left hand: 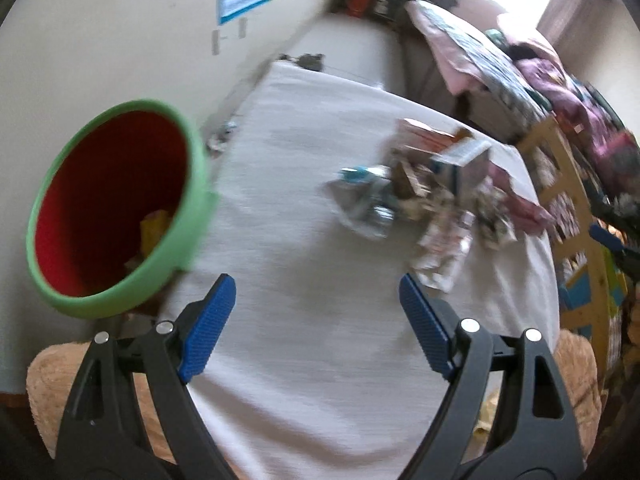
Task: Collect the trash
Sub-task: 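Move both open grippers back over the trash pile on the table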
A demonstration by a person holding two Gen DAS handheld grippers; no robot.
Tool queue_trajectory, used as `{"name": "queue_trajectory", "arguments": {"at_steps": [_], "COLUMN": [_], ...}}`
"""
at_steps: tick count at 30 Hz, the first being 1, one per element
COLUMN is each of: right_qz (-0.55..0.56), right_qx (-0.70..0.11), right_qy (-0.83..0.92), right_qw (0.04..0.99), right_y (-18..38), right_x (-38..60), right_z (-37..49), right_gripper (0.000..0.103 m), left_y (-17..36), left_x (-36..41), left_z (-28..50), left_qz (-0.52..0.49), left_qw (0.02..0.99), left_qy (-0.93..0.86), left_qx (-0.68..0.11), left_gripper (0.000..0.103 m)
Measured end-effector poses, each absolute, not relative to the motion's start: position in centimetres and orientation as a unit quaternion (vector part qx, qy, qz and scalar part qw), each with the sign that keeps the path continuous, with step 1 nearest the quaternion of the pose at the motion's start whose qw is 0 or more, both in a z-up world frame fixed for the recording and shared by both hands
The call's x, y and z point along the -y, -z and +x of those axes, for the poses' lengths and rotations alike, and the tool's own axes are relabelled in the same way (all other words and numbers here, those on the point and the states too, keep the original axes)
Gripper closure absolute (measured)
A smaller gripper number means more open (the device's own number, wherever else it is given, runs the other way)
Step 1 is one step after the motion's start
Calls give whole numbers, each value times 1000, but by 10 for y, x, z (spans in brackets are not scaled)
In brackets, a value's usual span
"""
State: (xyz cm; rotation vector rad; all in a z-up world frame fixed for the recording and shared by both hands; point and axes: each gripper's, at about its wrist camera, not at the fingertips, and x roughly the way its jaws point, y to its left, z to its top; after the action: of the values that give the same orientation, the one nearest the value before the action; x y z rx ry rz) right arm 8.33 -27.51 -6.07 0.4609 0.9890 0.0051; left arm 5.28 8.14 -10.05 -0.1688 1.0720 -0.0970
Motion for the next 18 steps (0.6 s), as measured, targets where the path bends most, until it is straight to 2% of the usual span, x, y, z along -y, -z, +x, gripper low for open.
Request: {"name": "queue_trajectory", "arguments": {"at_steps": [5, 10, 12, 16, 17, 18], "right_qz": [111, 47, 32, -10, -7, -1], "right_qx": [-500, -552, -565, -580, -582, -584], "right_qy": [40, 7, -14, -28, -29, -32], "right_qw": [858, 832, 824, 814, 813, 811], "right_y": [94, 129, 138, 154, 158, 160], "right_x": [290, 285, 279, 267, 268, 269], "right_z": [118, 155, 161, 168, 168, 167], "right_gripper": [56, 47, 37, 37, 40, 49], "left_y": [100, 99, 99, 101, 101, 100], "left_x": [-46, -27, -23, -14, -10, -8], "left_z": [52, 50, 50, 51, 50, 50], "left_qz": [-52, -34, -31, -23, -17, -15], "left_qw": [851, 849, 848, 844, 844, 844], "left_qy": [73, 79, 79, 79, 81, 82], "left_qx": [-518, -521, -523, -529, -530, -530], "left_gripper": [22, 22, 22, 22, 22, 22]}}
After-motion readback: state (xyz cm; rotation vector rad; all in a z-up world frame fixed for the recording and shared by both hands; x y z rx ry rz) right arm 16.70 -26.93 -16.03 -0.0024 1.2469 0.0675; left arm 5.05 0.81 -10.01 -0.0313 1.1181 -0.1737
